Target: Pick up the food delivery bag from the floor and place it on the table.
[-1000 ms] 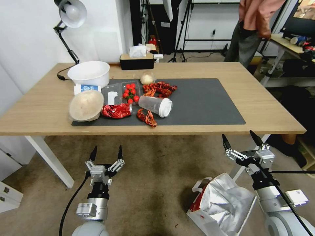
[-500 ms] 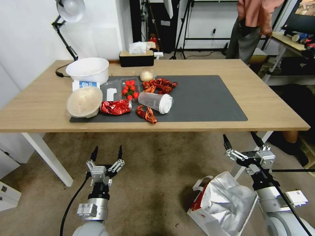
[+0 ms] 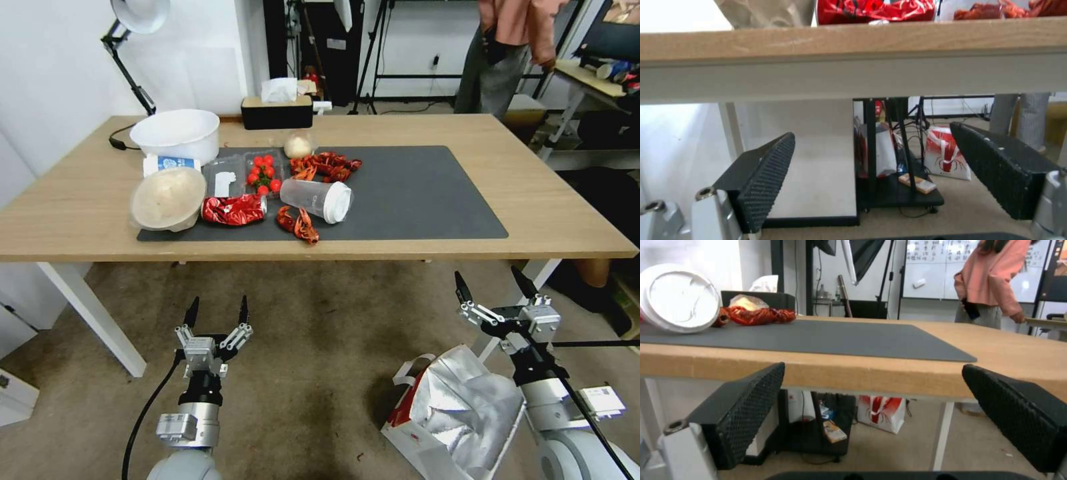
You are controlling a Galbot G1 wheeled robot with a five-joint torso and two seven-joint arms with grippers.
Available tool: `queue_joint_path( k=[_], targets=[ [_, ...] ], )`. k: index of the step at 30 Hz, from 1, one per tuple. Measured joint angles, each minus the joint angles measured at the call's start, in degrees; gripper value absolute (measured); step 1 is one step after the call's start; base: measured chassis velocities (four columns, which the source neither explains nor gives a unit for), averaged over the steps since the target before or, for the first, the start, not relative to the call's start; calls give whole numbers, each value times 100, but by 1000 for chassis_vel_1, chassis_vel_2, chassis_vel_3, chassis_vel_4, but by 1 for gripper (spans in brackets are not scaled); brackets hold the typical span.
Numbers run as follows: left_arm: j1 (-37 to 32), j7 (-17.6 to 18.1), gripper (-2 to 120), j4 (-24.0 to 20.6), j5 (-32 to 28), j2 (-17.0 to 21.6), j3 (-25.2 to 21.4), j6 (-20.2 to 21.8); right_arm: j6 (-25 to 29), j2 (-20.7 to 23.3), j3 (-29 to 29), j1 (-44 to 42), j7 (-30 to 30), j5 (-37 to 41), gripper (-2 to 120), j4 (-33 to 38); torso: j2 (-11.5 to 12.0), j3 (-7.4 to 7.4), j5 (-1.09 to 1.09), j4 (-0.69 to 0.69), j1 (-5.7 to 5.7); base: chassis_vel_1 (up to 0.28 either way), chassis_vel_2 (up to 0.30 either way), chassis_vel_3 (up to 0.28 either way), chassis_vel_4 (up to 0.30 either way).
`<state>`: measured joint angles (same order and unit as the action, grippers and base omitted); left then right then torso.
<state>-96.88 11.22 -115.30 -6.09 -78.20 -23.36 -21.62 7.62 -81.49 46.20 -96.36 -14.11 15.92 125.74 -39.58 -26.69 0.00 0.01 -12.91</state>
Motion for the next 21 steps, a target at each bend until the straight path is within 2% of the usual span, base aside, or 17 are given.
queue_joint_path(
  k=[15,20,21],
  targets=[
    [-15,-10,88,28,11,-37,5,-36,29,22,30,-70,55,0,100,-12,392,234,0,0,157,0,0,0,0],
    [-16,-13,88,37,14,-41,8,-37,29,24,30,-74,63,0,100,-12,437,262,0,0,177,0,0,0,0],
    [-21,-16,88,48,25,-47,12,-39,29,31,31,-78,66,2,100,-12,515,306,0,0,209,0,0,0,0]
  ],
)
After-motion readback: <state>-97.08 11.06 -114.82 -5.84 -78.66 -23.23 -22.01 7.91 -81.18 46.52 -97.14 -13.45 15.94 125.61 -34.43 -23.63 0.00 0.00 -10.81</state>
